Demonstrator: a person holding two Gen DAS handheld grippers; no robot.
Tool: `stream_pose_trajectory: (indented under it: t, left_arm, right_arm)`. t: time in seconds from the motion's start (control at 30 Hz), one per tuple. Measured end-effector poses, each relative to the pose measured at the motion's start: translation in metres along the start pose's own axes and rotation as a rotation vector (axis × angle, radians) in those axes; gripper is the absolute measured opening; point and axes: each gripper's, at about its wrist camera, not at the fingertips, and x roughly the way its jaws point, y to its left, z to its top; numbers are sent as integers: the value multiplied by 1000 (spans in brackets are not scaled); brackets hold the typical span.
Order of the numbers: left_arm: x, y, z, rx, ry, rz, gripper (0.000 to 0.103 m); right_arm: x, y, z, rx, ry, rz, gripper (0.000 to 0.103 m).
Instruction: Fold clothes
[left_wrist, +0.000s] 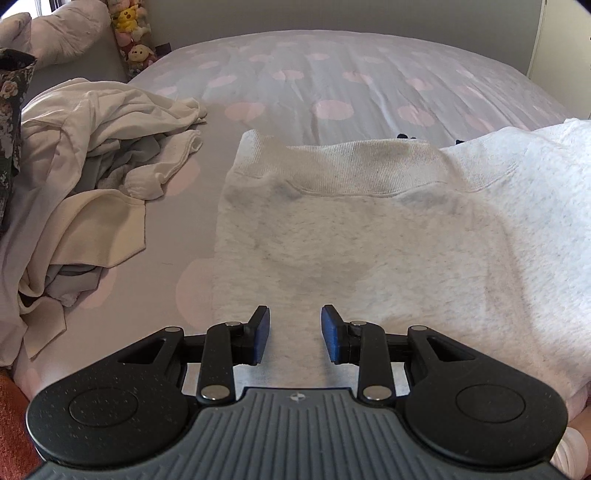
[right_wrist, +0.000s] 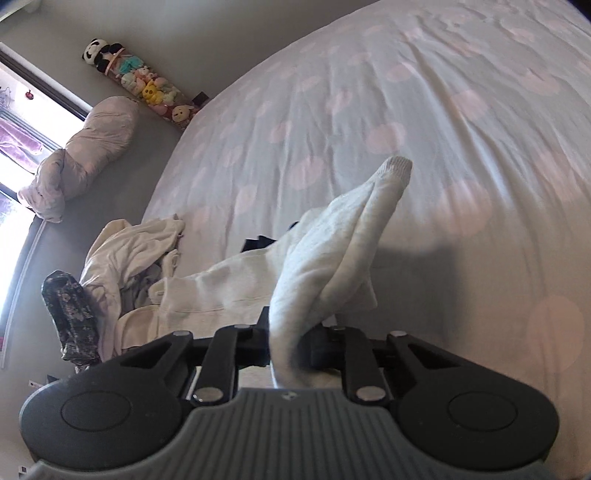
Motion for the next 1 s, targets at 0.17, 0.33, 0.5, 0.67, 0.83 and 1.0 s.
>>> stream_pose_trajectory:
  t: [0.17, 0.33, 0.5, 0.67, 0.83, 1.0]
  left_arm:
    - [-13, 16, -4, -38, -44, -8, 29]
    - [-22, 32, -5, -59, -74, -23, 29]
    - [-24, 50, -8, -83, -88, -1, 29]
    - [-19, 67, -9, -93, -78, 20, 29]
    - [-14, 78, -13, -115, -66, 20, 29]
    - [-12, 82, -18, -138, -53, 18, 29]
  right_arm:
    - [11, 62, 3, -44, 24, 50, 20]
    - [47, 120, 1, -86, 57, 94, 20]
    - [97, 161, -9, -74, 88, 116, 20]
    - [152, 191, -31, -76, 146, 142, 15]
    - [202, 202, -48, -74, 189, 114, 15]
    - [232, 198, -67, -63, 233, 83, 16]
